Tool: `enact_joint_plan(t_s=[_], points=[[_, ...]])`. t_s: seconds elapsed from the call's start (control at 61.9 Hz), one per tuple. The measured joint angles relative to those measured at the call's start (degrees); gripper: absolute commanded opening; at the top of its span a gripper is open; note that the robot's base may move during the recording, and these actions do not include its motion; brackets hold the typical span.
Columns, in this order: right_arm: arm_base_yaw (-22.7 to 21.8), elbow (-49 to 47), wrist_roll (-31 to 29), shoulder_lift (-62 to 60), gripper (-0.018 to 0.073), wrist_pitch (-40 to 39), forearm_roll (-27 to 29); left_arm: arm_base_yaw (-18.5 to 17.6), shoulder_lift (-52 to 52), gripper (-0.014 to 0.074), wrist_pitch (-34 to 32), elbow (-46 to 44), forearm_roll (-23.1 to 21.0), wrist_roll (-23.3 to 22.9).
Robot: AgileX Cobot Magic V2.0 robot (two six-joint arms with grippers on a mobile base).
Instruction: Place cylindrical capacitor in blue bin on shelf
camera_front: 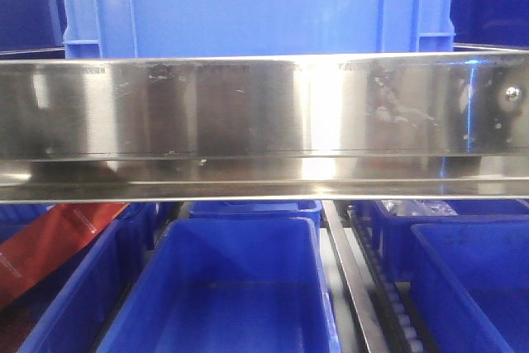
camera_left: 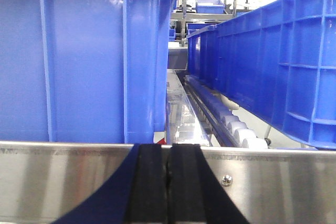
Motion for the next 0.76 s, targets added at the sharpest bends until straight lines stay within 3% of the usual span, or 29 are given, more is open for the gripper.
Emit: enact_joint_plan(t_s=[0.76], points=[[0.0,0.03,0.0,-0.1,-0.0168,0.0,0.0,0.13,-0.03,-0.0111,0.49,0.13,0.0,0.0]])
